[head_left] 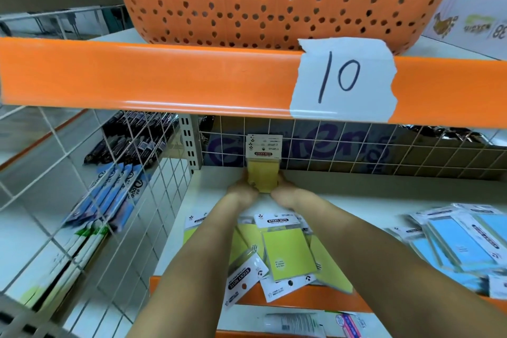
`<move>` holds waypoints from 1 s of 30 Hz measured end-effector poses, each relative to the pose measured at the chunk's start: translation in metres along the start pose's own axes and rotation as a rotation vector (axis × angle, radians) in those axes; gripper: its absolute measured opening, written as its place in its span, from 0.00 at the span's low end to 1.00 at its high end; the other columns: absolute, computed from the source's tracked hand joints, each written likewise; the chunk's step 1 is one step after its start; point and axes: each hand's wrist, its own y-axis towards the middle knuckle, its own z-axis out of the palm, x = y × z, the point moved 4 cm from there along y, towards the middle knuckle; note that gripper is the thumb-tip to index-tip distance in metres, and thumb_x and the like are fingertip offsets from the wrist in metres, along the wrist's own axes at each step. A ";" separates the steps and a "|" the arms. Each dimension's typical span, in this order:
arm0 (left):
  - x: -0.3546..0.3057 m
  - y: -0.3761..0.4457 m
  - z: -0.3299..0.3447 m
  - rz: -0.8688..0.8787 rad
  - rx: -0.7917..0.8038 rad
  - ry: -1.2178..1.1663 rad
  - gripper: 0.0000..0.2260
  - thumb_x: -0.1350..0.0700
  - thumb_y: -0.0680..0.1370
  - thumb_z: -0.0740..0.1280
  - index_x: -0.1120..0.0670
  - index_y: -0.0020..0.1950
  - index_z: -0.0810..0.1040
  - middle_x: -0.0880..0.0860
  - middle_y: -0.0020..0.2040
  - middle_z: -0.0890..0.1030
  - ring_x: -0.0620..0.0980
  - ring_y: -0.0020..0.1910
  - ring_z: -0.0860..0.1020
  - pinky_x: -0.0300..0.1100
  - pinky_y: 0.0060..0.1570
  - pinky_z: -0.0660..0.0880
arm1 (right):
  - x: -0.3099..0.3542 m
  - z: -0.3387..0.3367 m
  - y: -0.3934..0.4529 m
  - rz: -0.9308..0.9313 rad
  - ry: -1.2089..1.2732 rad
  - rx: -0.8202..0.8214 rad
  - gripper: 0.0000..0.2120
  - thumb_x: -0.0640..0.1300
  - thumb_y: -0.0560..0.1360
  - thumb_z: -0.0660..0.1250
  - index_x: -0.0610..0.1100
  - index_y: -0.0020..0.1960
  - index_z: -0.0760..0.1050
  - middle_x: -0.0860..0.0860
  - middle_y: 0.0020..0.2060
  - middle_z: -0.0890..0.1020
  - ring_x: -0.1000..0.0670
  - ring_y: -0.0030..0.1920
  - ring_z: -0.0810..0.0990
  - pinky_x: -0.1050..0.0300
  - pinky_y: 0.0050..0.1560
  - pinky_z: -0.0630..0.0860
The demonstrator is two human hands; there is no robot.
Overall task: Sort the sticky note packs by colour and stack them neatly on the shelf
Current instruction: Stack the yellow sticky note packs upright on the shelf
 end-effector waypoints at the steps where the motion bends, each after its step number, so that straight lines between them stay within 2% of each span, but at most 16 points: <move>1: 0.000 -0.001 0.000 0.001 0.009 0.004 0.30 0.60 0.79 0.58 0.50 0.78 0.51 0.58 0.65 0.76 0.58 0.60 0.76 0.45 0.58 0.72 | -0.001 -0.001 0.001 0.006 0.000 0.005 0.25 0.38 0.81 0.54 0.42 0.77 0.53 0.43 0.53 0.75 0.52 0.36 0.68 0.60 0.33 0.63; 3: 0.001 -0.002 -0.001 -0.004 0.024 0.006 0.32 0.60 0.78 0.59 0.50 0.79 0.48 0.59 0.63 0.77 0.59 0.59 0.77 0.45 0.55 0.73 | -0.004 -0.001 0.002 0.024 -0.018 0.019 0.26 0.38 0.81 0.54 0.43 0.77 0.51 0.47 0.43 0.71 0.54 0.33 0.65 0.62 0.30 0.61; 7: -0.001 -0.007 -0.002 -0.046 0.015 0.038 0.36 0.60 0.78 0.59 0.54 0.79 0.39 0.59 0.61 0.78 0.58 0.59 0.77 0.46 0.54 0.74 | -0.007 -0.003 0.000 0.082 -0.027 0.045 0.32 0.37 0.80 0.55 0.45 0.79 0.43 0.49 0.38 0.68 0.53 0.32 0.66 0.61 0.28 0.61; 10: -0.005 -0.014 -0.001 -0.094 0.015 -0.010 0.38 0.59 0.78 0.59 0.59 0.77 0.34 0.60 0.59 0.79 0.58 0.58 0.78 0.48 0.53 0.75 | -0.010 -0.003 -0.003 0.101 0.007 0.042 0.34 0.36 0.79 0.55 0.47 0.79 0.40 0.48 0.38 0.70 0.52 0.31 0.66 0.60 0.28 0.62; 13: -0.010 -0.021 -0.004 -0.141 0.012 -0.079 0.37 0.59 0.79 0.59 0.60 0.77 0.34 0.59 0.57 0.78 0.56 0.52 0.78 0.45 0.39 0.73 | -0.012 -0.001 -0.005 0.092 -0.012 0.036 0.35 0.36 0.79 0.55 0.46 0.79 0.40 0.44 0.43 0.73 0.52 0.31 0.66 0.59 0.28 0.62; 15: -0.013 -0.023 -0.007 -0.156 0.013 -0.108 0.35 0.58 0.78 0.59 0.60 0.77 0.40 0.59 0.55 0.78 0.55 0.47 0.77 0.41 0.33 0.69 | -0.013 -0.003 -0.007 0.071 -0.034 0.026 0.34 0.35 0.79 0.55 0.45 0.79 0.42 0.41 0.49 0.75 0.52 0.31 0.65 0.59 0.28 0.62; 16: -0.015 -0.025 -0.009 -0.150 -0.001 -0.112 0.33 0.58 0.78 0.61 0.61 0.77 0.46 0.58 0.55 0.77 0.54 0.46 0.76 0.40 0.33 0.69 | -0.013 -0.005 -0.010 0.057 -0.029 0.024 0.33 0.35 0.79 0.55 0.45 0.79 0.44 0.42 0.48 0.75 0.52 0.31 0.66 0.59 0.28 0.63; 17: -0.017 -0.028 -0.012 -0.141 -0.017 -0.107 0.29 0.57 0.77 0.61 0.62 0.75 0.54 0.58 0.55 0.77 0.53 0.45 0.76 0.39 0.33 0.69 | -0.013 -0.008 -0.015 0.044 -0.016 0.031 0.31 0.36 0.79 0.55 0.46 0.78 0.48 0.44 0.47 0.75 0.52 0.31 0.66 0.59 0.28 0.63; 19: -0.025 -0.040 -0.016 -0.116 -0.025 -0.079 0.20 0.58 0.77 0.61 0.62 0.67 0.65 0.57 0.51 0.76 0.52 0.42 0.74 0.39 0.30 0.68 | -0.015 -0.013 -0.029 0.025 -0.004 0.055 0.27 0.37 0.79 0.56 0.43 0.76 0.53 0.42 0.56 0.75 0.53 0.32 0.66 0.61 0.28 0.63; 20: -0.029 -0.047 -0.018 -0.098 -0.014 -0.038 0.14 0.59 0.78 0.60 0.61 0.62 0.68 0.57 0.50 0.74 0.52 0.43 0.73 0.39 0.33 0.68 | -0.017 -0.016 -0.035 0.029 -0.001 0.061 0.27 0.38 0.79 0.57 0.42 0.76 0.54 0.40 0.61 0.74 0.53 0.32 0.67 0.61 0.28 0.64; 22: -0.035 -0.061 -0.021 -0.076 -0.009 0.068 0.05 0.59 0.80 0.58 0.59 0.51 0.71 0.57 0.50 0.73 0.53 0.46 0.71 0.40 0.42 0.68 | -0.022 -0.021 -0.041 0.049 -0.014 0.067 0.26 0.40 0.78 0.59 0.42 0.75 0.58 0.41 0.58 0.75 0.52 0.35 0.70 0.60 0.31 0.67; 23: -0.037 -0.069 -0.023 -0.073 -0.023 0.114 0.06 0.59 0.81 0.57 0.59 0.51 0.72 0.58 0.52 0.74 0.54 0.48 0.71 0.41 0.45 0.69 | -0.023 -0.023 -0.044 0.057 -0.054 0.080 0.23 0.42 0.78 0.60 0.41 0.72 0.64 0.42 0.54 0.76 0.51 0.37 0.72 0.59 0.34 0.69; 25: -0.037 -0.080 -0.024 -0.094 -0.060 0.146 0.10 0.57 0.80 0.59 0.59 0.58 0.74 0.58 0.57 0.77 0.56 0.53 0.74 0.42 0.49 0.70 | -0.027 -0.028 -0.049 0.064 -0.134 0.093 0.12 0.45 0.77 0.61 0.40 0.56 0.75 0.43 0.46 0.77 0.49 0.39 0.73 0.60 0.39 0.69; 26: -0.038 -0.086 -0.024 -0.110 -0.082 0.153 0.11 0.57 0.79 0.60 0.59 0.58 0.74 0.58 0.58 0.77 0.56 0.54 0.75 0.42 0.49 0.71 | -0.030 -0.029 -0.051 0.061 -0.148 0.096 0.08 0.46 0.76 0.62 0.41 0.46 0.74 0.44 0.40 0.77 0.49 0.36 0.72 0.60 0.37 0.69; 27: -0.038 -0.091 -0.023 -0.127 -0.097 0.161 0.09 0.56 0.78 0.61 0.59 0.56 0.74 0.58 0.57 0.77 0.56 0.53 0.75 0.42 0.48 0.71 | -0.033 -0.030 -0.053 0.059 -0.137 0.104 0.09 0.46 0.75 0.63 0.42 0.40 0.72 0.45 0.34 0.75 0.50 0.31 0.72 0.61 0.33 0.68; 30: -0.037 -0.105 -0.019 -0.175 -0.118 0.180 0.04 0.57 0.76 0.63 0.58 0.45 0.72 0.57 0.49 0.77 0.56 0.45 0.74 0.41 0.43 0.71 | -0.040 -0.029 -0.063 0.082 -0.077 0.146 0.13 0.48 0.75 0.66 0.41 0.37 0.71 0.45 0.26 0.75 0.49 0.22 0.71 0.61 0.29 0.70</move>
